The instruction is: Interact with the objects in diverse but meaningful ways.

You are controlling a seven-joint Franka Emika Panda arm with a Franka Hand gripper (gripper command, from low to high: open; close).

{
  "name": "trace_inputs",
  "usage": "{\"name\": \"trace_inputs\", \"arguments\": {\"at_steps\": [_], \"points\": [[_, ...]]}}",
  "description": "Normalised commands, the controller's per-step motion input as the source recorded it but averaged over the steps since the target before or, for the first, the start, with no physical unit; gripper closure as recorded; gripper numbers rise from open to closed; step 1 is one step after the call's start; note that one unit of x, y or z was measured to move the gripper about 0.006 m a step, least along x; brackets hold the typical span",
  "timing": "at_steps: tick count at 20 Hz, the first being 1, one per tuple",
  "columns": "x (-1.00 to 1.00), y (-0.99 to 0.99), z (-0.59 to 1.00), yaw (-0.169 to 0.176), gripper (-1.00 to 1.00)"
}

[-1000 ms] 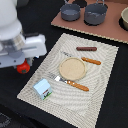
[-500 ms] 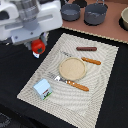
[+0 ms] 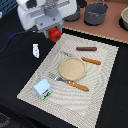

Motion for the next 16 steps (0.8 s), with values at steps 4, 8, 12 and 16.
{"name": "trace_inputs", "arguments": {"at_steps": [4, 8, 12, 16], "points": [[0.42, 0.87, -0.29, 0.05, 1.0], [0.6, 0.41, -0.41, 0.026, 1.0], [0.34, 0.02, -0.46, 0.019, 1.0], [0.23, 0.0, -0.37, 0.011, 1.0]]}}
